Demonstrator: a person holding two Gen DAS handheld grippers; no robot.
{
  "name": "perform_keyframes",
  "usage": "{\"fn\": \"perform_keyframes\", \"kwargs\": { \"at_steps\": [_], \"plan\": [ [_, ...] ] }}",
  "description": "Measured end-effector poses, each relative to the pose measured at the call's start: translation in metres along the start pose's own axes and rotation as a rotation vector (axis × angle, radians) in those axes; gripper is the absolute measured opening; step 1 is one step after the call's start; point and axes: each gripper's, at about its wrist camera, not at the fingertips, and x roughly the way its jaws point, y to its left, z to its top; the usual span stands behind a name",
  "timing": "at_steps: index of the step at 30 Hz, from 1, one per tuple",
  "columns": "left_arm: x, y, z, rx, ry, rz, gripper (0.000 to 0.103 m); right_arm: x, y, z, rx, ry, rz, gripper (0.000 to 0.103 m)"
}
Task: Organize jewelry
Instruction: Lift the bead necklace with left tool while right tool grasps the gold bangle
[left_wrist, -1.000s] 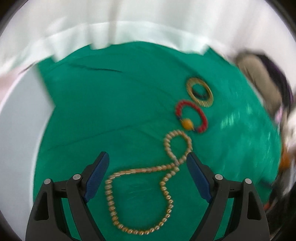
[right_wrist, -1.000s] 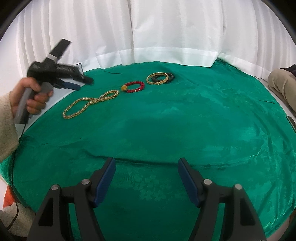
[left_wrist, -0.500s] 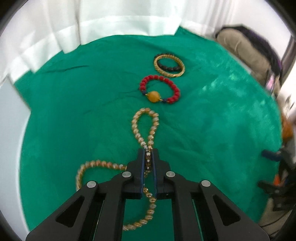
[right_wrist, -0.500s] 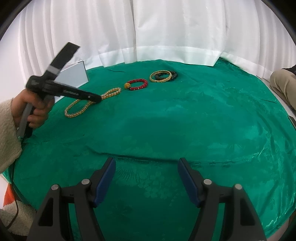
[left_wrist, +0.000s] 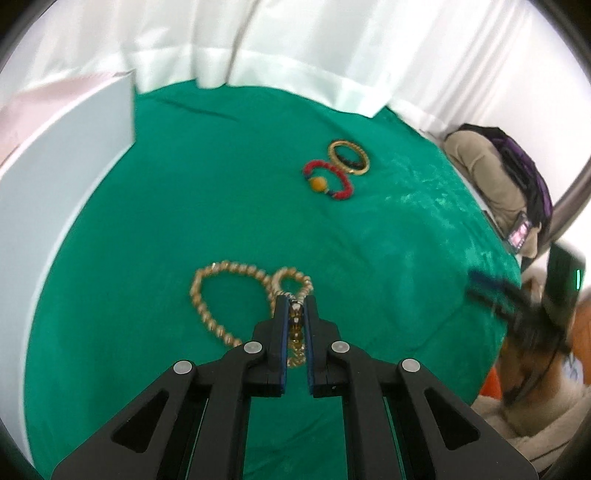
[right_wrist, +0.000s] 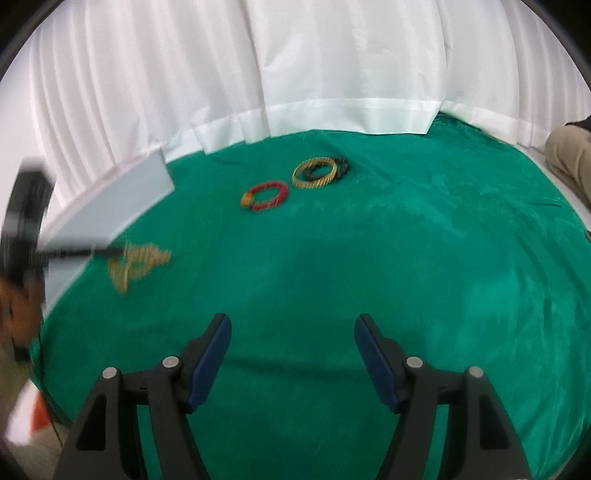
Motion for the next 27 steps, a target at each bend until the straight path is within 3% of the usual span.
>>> {"fn": "perform_keyframes", "kwargs": {
  "at_steps": [2,6,7,9,14,16,17,23,27],
  "plan": [
    [-0.004,0.004,-0.005,-0.02,-0.007,0.001,0.005,0.015,-0.022,0.036,0.064,0.019,0.044,0.071],
    [-0.005,0.005,-0.009,-0.045,-0.012,0.057,0.005,0.066,-0.053,0.102,0.154,0.062,0.051,0.071],
    [-0.005,0.004,-0.009,-0.05,-0.008,0.075,0.005,0.085,-0.06,0.117,0.194,0.09,0.071,0.067],
    [-0.007,0.004,-0.009,-0.074,-0.001,0.104,0.006,0.127,-0.074,0.14,0.308,0.159,0.11,0.041],
    [-0.005,0.005,-0.008,-0.108,0.021,0.142,0.005,0.189,-0.078,0.158,0.441,0.253,0.097,0.034],
    [-0.005,0.004,-0.009,-0.099,0.025,0.159,0.006,0.194,-0.073,0.16,0.418,0.253,0.052,0.009],
    [-0.006,0.004,-0.01,-0.101,0.023,0.157,0.005,0.19,-0.071,0.16,0.42,0.241,0.022,0.007],
    [-0.037,-0.004,0.0,-0.11,-0.049,0.117,0.005,0.135,-0.06,0.167,0.416,0.122,0.075,0.007],
    [-0.069,-0.015,0.014,-0.102,-0.109,0.099,0.005,0.09,-0.042,0.17,0.313,0.058,0.103,0.007]
  ]
}}
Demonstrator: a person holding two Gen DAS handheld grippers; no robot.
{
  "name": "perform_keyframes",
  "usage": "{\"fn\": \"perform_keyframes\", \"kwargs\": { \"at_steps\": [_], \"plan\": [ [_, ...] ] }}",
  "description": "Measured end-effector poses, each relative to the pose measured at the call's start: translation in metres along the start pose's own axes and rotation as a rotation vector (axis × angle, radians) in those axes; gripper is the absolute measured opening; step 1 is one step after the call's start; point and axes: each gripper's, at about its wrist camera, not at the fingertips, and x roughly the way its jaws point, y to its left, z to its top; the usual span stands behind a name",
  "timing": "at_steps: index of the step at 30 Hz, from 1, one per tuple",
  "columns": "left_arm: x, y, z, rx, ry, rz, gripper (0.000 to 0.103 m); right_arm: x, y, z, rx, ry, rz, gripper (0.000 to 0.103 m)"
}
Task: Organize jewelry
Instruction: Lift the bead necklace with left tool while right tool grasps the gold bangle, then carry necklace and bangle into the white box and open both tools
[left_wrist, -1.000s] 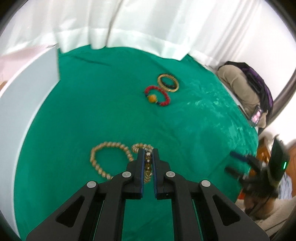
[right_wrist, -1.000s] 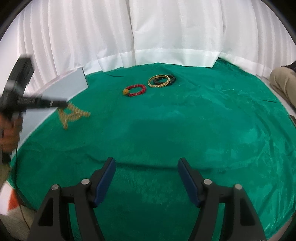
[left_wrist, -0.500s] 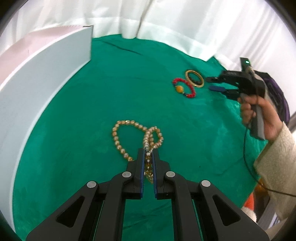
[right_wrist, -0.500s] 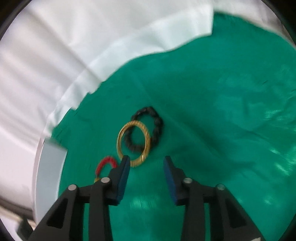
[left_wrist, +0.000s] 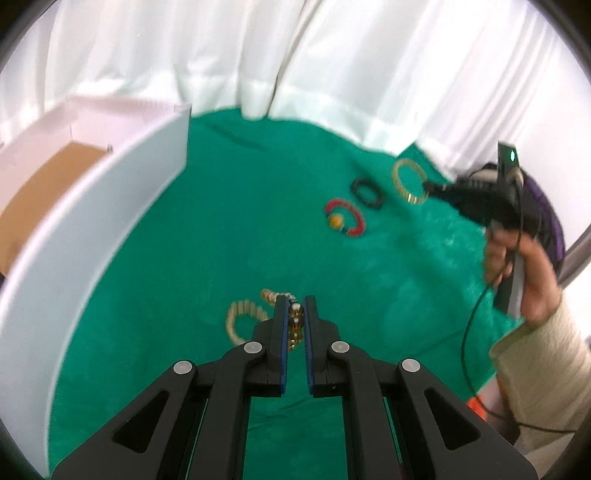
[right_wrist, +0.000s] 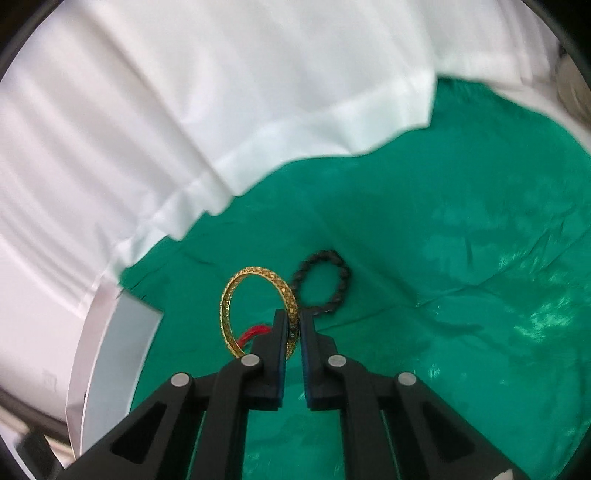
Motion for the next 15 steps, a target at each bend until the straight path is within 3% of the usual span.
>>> {"fn": "perform_keyframes", "kwargs": {
  "at_steps": [6,15],
  "plan": [
    [-0.05,-0.013,0.029,0.009,-0.067,-0.021,0.005,-0.026,0.039,-0.022,-0.135,0.011,0.051,0.007],
    [-0.114,-0.007,0.055,-0.009,-0.109,-0.042,0.005,-0.038,0.08,-0.05,-0.229,0.062,0.147,0.007]
  ]
}}
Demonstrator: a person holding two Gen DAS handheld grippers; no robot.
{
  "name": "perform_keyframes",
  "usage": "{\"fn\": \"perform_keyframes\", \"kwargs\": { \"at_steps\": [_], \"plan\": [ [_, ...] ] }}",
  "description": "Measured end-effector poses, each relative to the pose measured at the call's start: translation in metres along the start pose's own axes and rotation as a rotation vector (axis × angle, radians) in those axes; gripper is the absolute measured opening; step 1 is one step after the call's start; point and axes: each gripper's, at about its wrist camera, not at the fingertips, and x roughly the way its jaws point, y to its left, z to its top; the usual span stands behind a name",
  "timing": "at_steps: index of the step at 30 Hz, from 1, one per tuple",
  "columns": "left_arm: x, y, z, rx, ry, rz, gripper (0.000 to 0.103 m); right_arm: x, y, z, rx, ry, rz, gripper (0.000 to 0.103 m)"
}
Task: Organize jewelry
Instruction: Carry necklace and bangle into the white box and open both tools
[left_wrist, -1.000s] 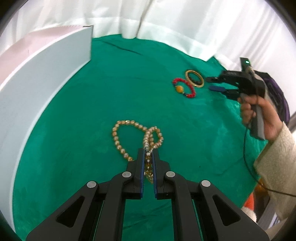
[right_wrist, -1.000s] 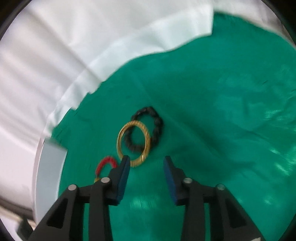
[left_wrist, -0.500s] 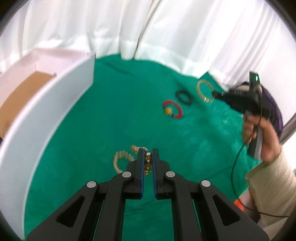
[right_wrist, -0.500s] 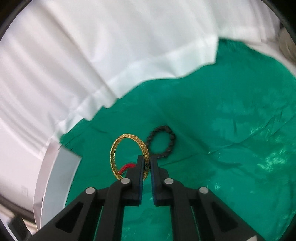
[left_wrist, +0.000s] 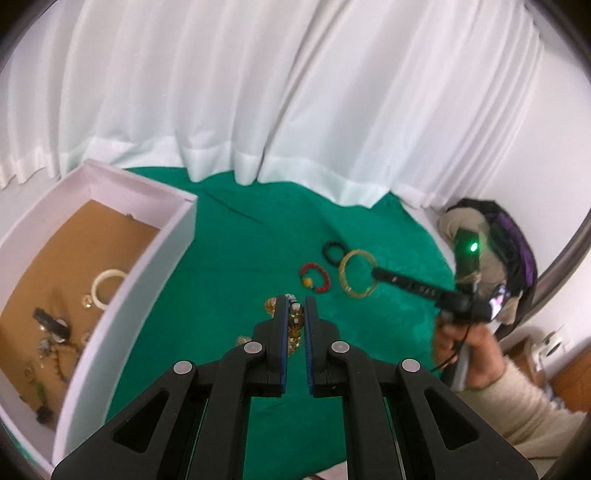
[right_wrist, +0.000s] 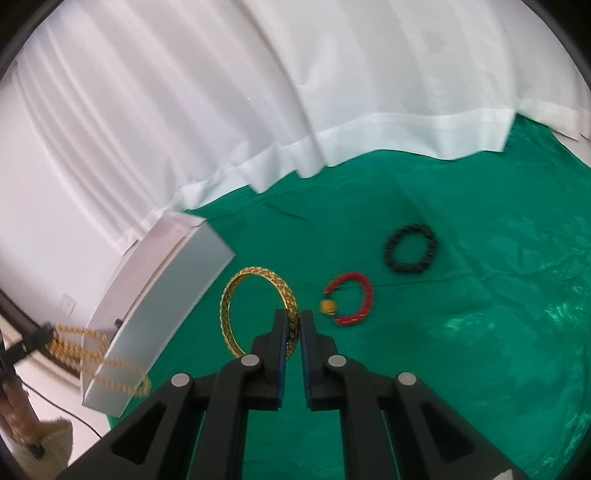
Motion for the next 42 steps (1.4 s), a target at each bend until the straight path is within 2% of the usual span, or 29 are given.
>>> {"fn": "perform_keyframes", "kwargs": {
  "at_steps": [5,11,19,22,28,35,41,42],
  "plan": [
    [-0.044,0.027,0.018,-0.039,-0.065,0.039,0.005,0.002,0.037,0.007,-0.059,-0.005,0.053,0.007],
    [-0.082,0.068,0.031,-0.071,-0.136,0.153,0.005,0.025,0.1,0.029,-0.142,0.012,0.13,0.007],
    [-0.115,0.153,0.03,-0.169,-0.182,0.311,0.005,0.07,0.204,0.052,-0.261,0.029,0.246,0.007],
    [-0.115,0.188,0.022,-0.212,-0.175,0.363,0.005,0.093,0.242,0.053,-0.31,0.061,0.277,0.007],
    [-0.101,0.262,0.011,-0.305,-0.14,0.443,0.005,0.153,0.303,0.031,-0.368,0.216,0.331,0.007],
    [-0.07,0.33,0.0,-0.383,-0.084,0.5,0.005,0.226,0.34,0.003,-0.466,0.319,0.242,0.007],
    [-0.024,0.361,-0.021,-0.406,-0.001,0.556,0.006,0.291,0.359,-0.002,-0.427,0.404,0.171,0.007],
    [-0.02,0.362,-0.023,-0.41,0.006,0.563,0.011,0.298,0.359,-0.001,-0.418,0.417,0.169,0.009]
  ]
}}
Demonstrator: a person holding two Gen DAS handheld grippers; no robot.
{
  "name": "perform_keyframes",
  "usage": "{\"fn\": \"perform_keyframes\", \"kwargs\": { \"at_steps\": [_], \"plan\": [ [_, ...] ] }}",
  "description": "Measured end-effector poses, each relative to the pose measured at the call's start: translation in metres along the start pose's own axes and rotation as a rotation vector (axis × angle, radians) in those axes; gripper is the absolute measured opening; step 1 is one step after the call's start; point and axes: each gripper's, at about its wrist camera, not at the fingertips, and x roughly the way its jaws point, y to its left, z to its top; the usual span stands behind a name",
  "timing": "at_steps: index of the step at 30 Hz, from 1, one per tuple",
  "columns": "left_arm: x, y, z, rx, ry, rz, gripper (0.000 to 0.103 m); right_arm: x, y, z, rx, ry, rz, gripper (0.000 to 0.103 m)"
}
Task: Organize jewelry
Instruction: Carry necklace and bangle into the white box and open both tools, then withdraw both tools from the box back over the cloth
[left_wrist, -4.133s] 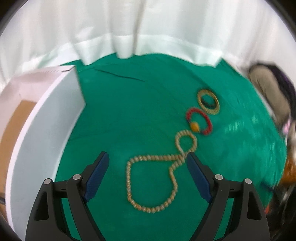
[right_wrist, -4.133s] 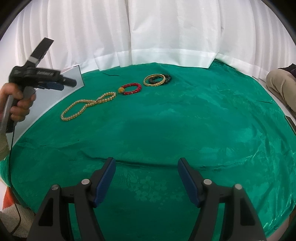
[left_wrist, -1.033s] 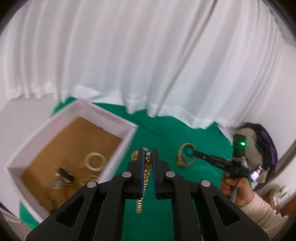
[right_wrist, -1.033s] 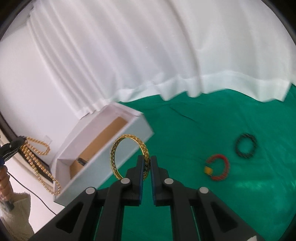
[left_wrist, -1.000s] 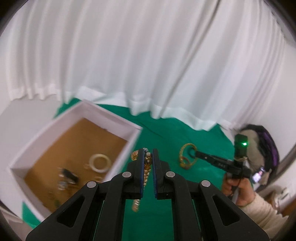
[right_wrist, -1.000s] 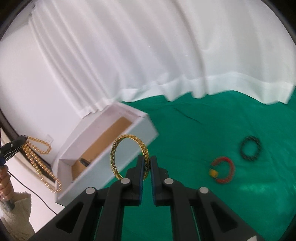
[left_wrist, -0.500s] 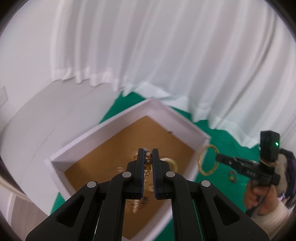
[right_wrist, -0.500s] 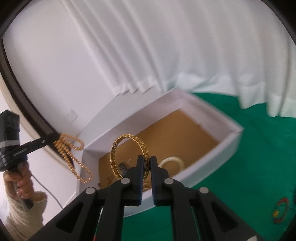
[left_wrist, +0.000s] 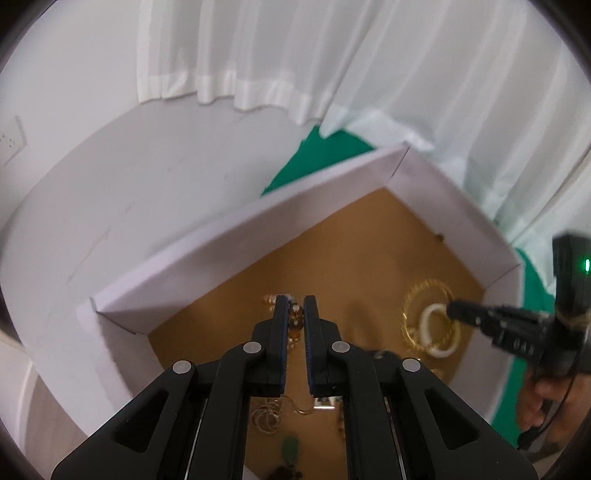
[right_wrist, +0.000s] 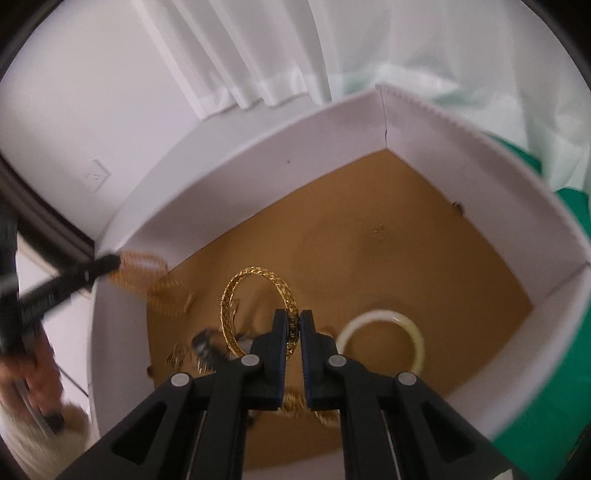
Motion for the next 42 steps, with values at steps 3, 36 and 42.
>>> {"fn": "perform_keyframes", "kwargs": {
  "at_steps": [3,36,42],
  "plan": [
    [0.01,0.0,-0.008,-0.017,0.01,0.021,0.059,0.029,0.0,0.012,-0.001,0.068,-0.007,0.013],
    [0.001,-0.318,-0.256,0.598,-0.026,-0.156,0.102,-0.228,-0.243,-0.379,0.29,-0.248,-0.706,0.081],
    [0.023,-0.32,-0.256,0.512,0.036,-0.145,0.102,-0.228,-0.255,-0.383,0.324,-0.274,-0.655,0.084]
  ]
}}
